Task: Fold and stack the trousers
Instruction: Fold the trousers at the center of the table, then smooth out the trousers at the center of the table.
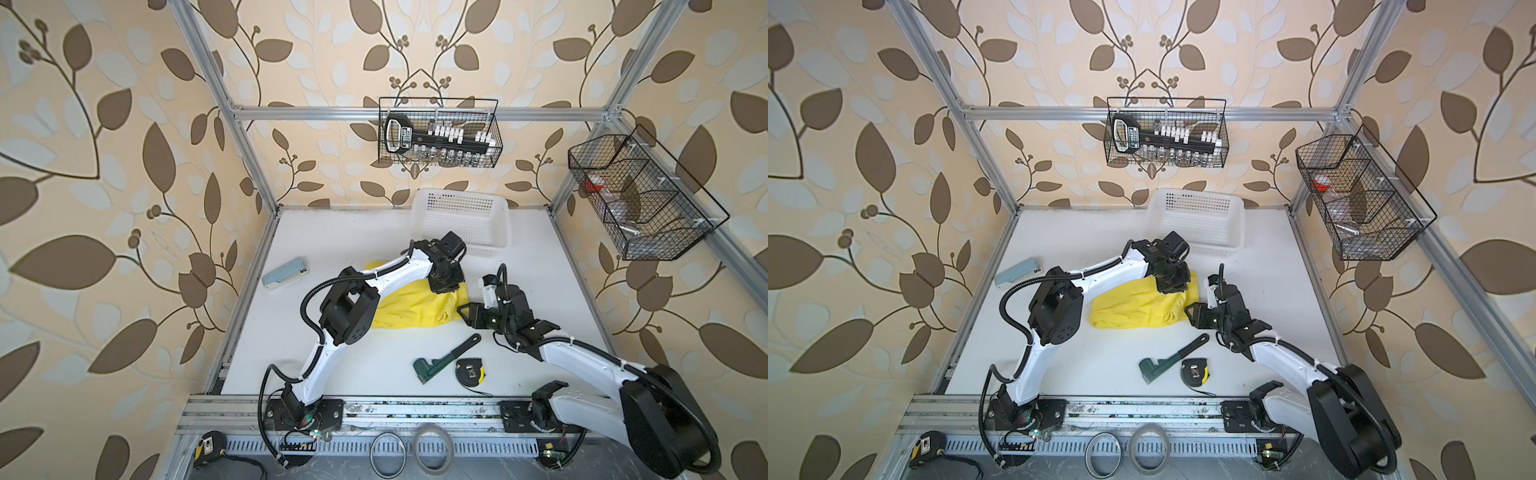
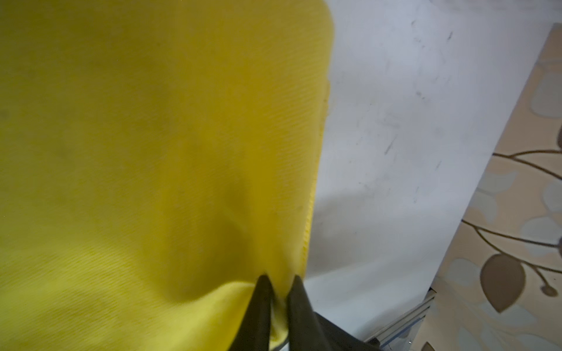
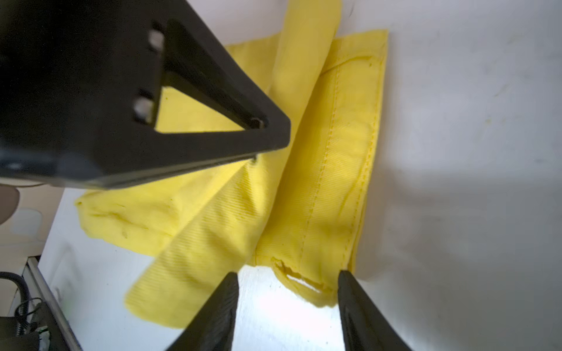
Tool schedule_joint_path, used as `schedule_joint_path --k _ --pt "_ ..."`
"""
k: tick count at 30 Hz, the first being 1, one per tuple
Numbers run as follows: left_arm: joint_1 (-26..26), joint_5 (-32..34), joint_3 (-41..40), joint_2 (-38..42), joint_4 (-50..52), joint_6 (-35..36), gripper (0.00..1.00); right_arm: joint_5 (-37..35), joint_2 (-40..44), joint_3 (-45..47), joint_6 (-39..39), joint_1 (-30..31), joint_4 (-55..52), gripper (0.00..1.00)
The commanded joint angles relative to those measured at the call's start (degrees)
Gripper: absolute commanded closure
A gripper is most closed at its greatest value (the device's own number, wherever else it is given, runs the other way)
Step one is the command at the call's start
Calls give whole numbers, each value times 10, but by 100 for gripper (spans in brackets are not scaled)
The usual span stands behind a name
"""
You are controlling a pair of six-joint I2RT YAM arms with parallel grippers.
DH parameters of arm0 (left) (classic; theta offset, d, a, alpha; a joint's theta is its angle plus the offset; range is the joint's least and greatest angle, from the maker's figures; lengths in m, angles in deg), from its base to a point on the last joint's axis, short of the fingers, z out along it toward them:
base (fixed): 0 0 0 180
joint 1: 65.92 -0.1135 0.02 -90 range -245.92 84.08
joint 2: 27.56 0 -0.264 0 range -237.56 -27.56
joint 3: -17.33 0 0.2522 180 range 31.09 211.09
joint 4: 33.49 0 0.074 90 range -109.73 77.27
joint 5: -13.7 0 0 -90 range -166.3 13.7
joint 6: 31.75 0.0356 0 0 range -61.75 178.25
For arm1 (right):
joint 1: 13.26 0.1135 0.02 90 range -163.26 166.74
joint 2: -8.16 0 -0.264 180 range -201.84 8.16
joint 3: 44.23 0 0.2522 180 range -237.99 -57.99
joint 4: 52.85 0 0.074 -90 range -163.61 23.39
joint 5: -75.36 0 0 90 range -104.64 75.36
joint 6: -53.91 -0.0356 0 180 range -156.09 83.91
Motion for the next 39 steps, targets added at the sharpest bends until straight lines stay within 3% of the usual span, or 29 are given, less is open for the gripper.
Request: schedule_joint_path --k 1,4,10,16,21,25,29,39 --pt "7 -27 12 30 -26 9 70 27 65 6 18 -35 -70 45" --pt "5 -14 20 53 -11 27 61 44 125 -1 28 -65 -113 44" --pt "-25 15 4 113 53 89 60 76 146 -26 32 -68 -139 45" --pt "-85 52 -111 221 99 150 58 29 86 -58 20 26 -94 51" --pt "-165 22 -230 280 72 177 59 4 -16 -105 19 95 -43 56" --pt "-213 -1 -246 252 63 211 59 -11 -103 -115 27 126 -14 59" --pt "-229 5 -205 187 78 240 59 -60 -157 -102 52 120 -23 60" --pt "-255 33 -155 91 93 268 59 -76 -141 -40 49 66 -18 63"
